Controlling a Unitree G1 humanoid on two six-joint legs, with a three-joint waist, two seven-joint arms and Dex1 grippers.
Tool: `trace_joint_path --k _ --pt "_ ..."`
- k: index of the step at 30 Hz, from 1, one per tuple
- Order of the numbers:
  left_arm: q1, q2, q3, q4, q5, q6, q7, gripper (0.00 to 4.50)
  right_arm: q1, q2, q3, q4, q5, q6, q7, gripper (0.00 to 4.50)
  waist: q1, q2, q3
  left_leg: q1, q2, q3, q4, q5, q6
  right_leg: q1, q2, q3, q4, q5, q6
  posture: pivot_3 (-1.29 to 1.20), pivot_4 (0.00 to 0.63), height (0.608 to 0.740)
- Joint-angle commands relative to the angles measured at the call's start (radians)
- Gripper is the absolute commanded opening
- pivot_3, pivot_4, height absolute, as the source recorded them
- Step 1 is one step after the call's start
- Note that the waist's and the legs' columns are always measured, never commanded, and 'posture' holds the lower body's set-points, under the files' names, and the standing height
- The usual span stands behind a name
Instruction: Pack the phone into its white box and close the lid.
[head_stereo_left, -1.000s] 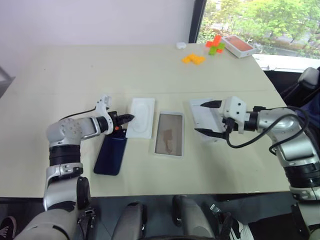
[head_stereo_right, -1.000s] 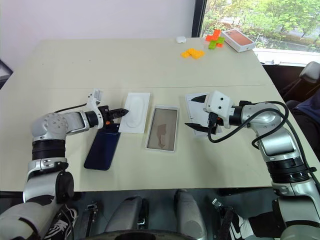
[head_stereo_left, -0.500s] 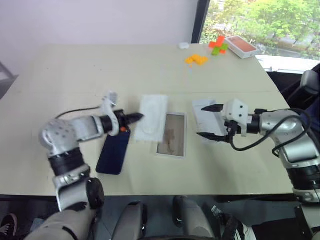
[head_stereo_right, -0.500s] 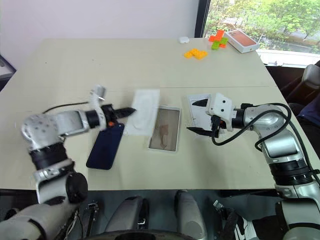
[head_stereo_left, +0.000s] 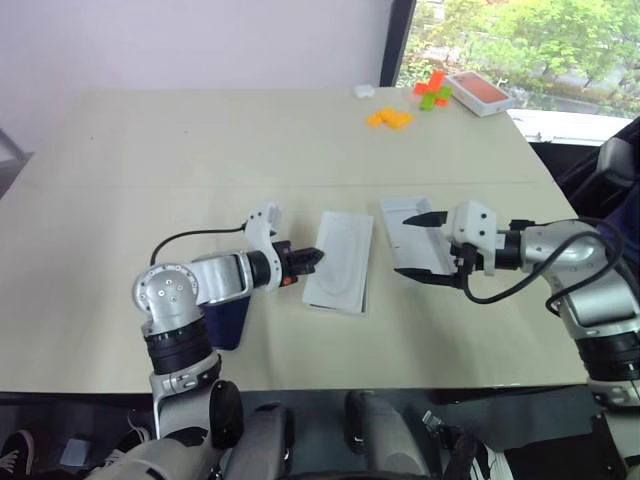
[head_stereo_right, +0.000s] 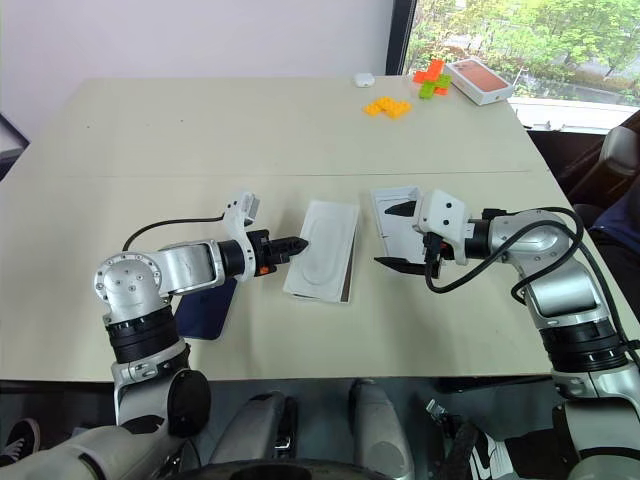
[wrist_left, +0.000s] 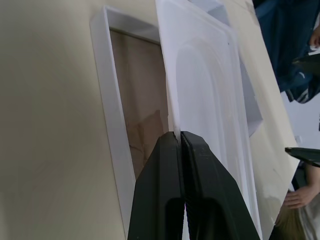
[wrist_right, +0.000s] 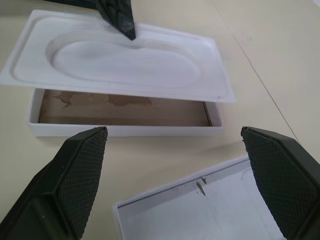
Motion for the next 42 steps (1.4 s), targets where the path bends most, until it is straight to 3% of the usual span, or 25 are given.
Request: trace_joint_path --k 1,21,24,29,42 --pt "-0.011 -0.018 -0.002 -0.029 0.014 0.008 0.023 0.03 -0.01 -0.008 -0.029 -0.025 0.006 -0.006 -0.007 4.5 0.0 0.0 0.0 0.0 0.0 0.0 0.0 0.0 0.0 0.0 0.0 0.0 0.0 0.0 0.0 0.0 0.15 0.74" --pt "0.001 -0.052 -0.029 -0.08 0.131 0.002 -0.017 0.03 -0.013 -0.009 -0.028 -0.024 -0.002 -0.012 -0.016 4.5 0.0 0.0 0.0 0.0 0.0 0.0 0.0 0.0 0.0 0.0 0.0 0.0 0.0 0.0 0.0 0.0 0.15 0.74" --pt "-0.002 -0.059 -0.029 -0.082 0.147 0.0 -0.025 0.95 -0.013 -0.008 -0.027 -0.026 -0.004 -0.011 -0.018 4.5 0.0 0.0 0.0 0.0 0.0 0.0 0.0 0.0 0.0 0.0 0.0 0.0 0.0 0.0 0.0 0.0 0.15 0.74" --pt "-0.01 -0.044 -0.051 -0.098 0.162 -0.001 -0.052 3.33 -0.011 -0.007 -0.027 -0.028 -0.004 -0.01 -0.021 4.5 -0.001 0.0 0.0 0.0 0.0 0.0 0.0 0.0 0.0 0.0 0.001 0.0 0.0 0.0 0.0 0.0 0.15 0.74" --pt "-0.09 -0.027 0.015 -0.133 0.147 0.008 -0.076 3.33 -0.029 0.004 -0.019 -0.011 -0.005 -0.007 -0.025 4.5 -0.001 0.0 0.0 0.0 0.0 0.0 0.0 0.0 0.0 0.0 0.001 0.0 0.0 0.0 0.0 0.0 0.15 0.74"
